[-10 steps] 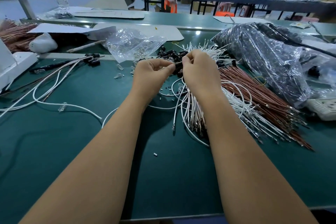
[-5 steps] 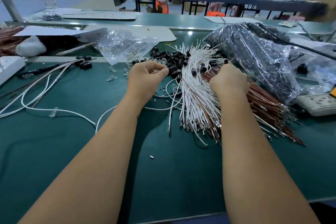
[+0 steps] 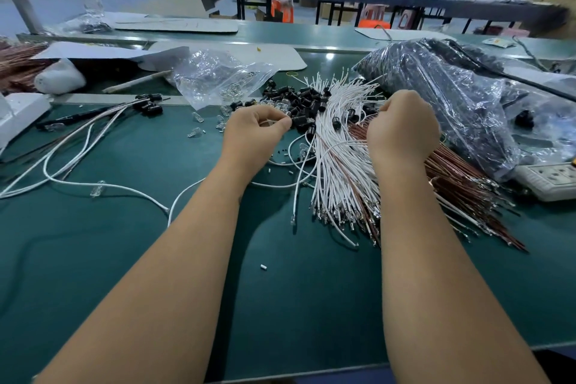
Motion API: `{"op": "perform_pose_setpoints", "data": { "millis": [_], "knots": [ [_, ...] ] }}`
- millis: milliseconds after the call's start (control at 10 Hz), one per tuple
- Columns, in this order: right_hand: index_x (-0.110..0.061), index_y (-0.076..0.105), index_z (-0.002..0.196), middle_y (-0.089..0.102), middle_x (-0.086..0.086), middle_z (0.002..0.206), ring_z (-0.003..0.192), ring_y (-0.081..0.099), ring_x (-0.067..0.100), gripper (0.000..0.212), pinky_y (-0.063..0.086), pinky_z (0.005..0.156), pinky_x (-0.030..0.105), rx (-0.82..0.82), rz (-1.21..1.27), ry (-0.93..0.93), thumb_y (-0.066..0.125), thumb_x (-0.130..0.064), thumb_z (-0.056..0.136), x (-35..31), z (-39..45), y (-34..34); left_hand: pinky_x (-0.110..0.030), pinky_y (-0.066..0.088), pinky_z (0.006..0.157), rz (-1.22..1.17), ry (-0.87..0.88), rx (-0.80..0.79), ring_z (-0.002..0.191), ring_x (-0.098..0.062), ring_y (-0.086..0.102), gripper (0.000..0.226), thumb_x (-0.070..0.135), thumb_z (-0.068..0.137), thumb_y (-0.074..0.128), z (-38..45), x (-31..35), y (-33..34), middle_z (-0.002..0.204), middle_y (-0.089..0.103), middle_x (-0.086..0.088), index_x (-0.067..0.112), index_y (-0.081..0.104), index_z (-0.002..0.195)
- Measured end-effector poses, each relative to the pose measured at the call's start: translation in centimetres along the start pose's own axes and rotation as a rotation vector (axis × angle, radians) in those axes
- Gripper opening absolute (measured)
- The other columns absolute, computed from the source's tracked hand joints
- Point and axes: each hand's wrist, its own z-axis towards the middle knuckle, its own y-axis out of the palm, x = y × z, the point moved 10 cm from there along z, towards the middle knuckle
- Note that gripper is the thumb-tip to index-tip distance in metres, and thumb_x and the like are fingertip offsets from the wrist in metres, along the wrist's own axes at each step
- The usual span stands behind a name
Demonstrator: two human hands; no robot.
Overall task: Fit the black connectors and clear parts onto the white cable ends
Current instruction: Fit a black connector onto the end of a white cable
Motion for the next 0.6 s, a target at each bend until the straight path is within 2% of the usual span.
{"op": "perform_pose_setpoints", "data": {
  "millis": [100,200,300,400,500,600],
  "knots": [
    [-0.011,0.063,0.11,0.064,0.006,0.107,0.101,0.054,0.024,0.026,0.037,0.093,0.035,0.201,0.035,-0.151,0.045,-0.003,0.094,-2.1,-0.1,-1.3,-0.015,0.035,0.047,0.034,-0.053,0.008,0.04,0.0,0.037,0.013,0.02,0.087,0.067,0.2,-0.8,-0.3,0.052,0.052,0.012,0.024,0.07,0.075],
    [-0.013,0.064,0.113,0.063,0.003,0.107,0.098,0.053,0.016,0.028,0.033,0.087,0.022,0.223,0.131,-0.332,0.048,0.001,0.094,-5.2,-1.1,-0.9,-0.022,0.04,0.057,0.086,-0.124,0.046,0.047,-0.004,0.046,0.011,0.023,0.085,0.066,0.5,-1.8,-1.4,0.06,0.056,0.012,0.026,0.07,0.076],
    [-0.015,0.067,0.104,0.059,0.0,0.093,0.085,0.05,0.014,0.029,0.029,0.079,0.024,0.131,0.177,-0.45,0.053,0.005,0.088,-8.1,-3.0,1.0,-0.03,0.043,0.064,0.088,-0.159,0.093,0.057,-0.014,0.048,0.009,0.024,0.085,0.064,0.6,-2.5,-2.7,0.064,0.056,0.01,0.027,0.068,0.077],
    [-0.018,0.065,0.097,0.049,-0.003,0.086,0.083,0.045,0.015,0.032,0.03,0.081,0.031,-0.003,0.157,-0.506,0.048,0.006,0.083,-9.4,-4.4,3.3,-0.029,0.039,0.06,0.064,-0.165,0.082,0.053,-0.019,0.043,0.01,0.02,0.086,0.062,0.7,-2.6,-3.0,0.063,0.052,0.002,0.024,0.065,0.077],
    [-0.019,0.064,0.094,0.05,-0.001,0.087,0.086,0.046,0.018,0.031,0.027,0.081,0.032,-0.132,0.152,-0.474,0.046,0.003,0.083,-8.8,-4.4,5.0,-0.017,0.032,0.047,0.063,-0.153,0.08,0.047,-0.013,0.038,0.016,0.017,0.087,0.061,0.7,-2.3,-3.2,0.059,0.047,0.005,0.026,0.064,0.073],
    [-0.021,0.064,0.091,0.051,-0.001,0.087,0.088,0.044,0.018,0.029,0.025,0.08,0.032,-0.126,0.173,-0.428,0.048,0.002,0.082,-8.2,-4.0,5.0,-0.011,0.029,0.038,0.036,-0.143,0.073,0.043,-0.007,0.036,0.019,0.015,0.087,0.06,0.8,-2.1,-3.2,0.051,0.043,0.011,0.026,0.064,0.071]
  ]
}}
